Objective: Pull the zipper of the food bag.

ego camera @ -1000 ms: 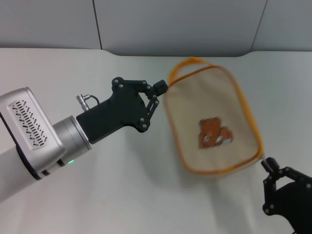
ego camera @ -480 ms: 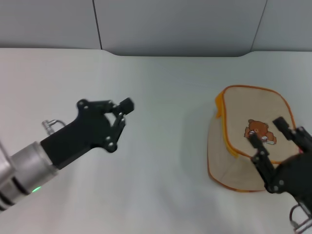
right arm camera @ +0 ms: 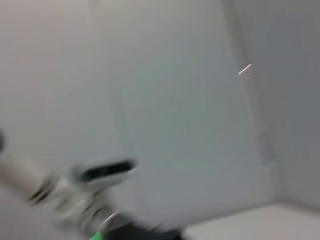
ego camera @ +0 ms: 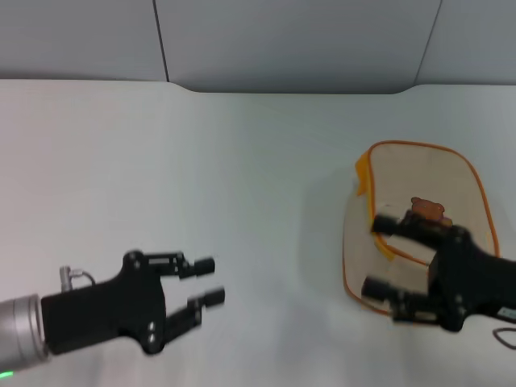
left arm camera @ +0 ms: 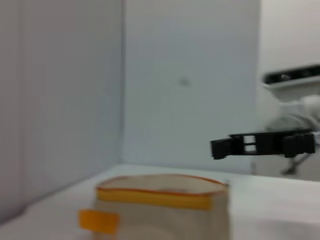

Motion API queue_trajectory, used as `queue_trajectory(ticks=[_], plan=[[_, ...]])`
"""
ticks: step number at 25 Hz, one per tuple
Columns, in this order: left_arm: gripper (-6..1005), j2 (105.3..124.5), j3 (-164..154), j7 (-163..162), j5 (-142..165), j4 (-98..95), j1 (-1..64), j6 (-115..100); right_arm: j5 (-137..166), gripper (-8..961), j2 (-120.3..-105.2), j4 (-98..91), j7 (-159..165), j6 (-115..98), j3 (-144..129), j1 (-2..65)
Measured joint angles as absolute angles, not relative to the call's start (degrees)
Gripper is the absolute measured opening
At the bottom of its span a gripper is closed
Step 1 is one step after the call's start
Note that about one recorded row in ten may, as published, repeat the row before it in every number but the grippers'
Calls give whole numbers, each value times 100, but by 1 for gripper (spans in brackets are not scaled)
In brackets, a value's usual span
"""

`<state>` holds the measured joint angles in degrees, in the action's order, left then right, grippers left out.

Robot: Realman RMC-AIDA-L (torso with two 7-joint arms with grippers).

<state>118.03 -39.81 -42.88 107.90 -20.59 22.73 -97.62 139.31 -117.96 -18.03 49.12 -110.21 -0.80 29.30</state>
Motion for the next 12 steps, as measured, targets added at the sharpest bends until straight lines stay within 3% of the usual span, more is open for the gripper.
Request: queue_trajectory(ticks=[4, 8, 12], plan=[[366, 11794, -4235, -4570, 10936, -2353, 2130, -9918, 13982, 812, -11776, -2053, 5245, -11106, -1143, 3209], [451, 11784, -4245, -4635, 10943, -2380, 2088, -10022, 13957, 849, -11905, -2298, 5381, -11036, -1743, 3312], [536, 11764, -4247, -4647, 10943, -2382, 2086, -10114, 13945, 849, -11920, -2331, 5380, -11015, -1775, 3315]])
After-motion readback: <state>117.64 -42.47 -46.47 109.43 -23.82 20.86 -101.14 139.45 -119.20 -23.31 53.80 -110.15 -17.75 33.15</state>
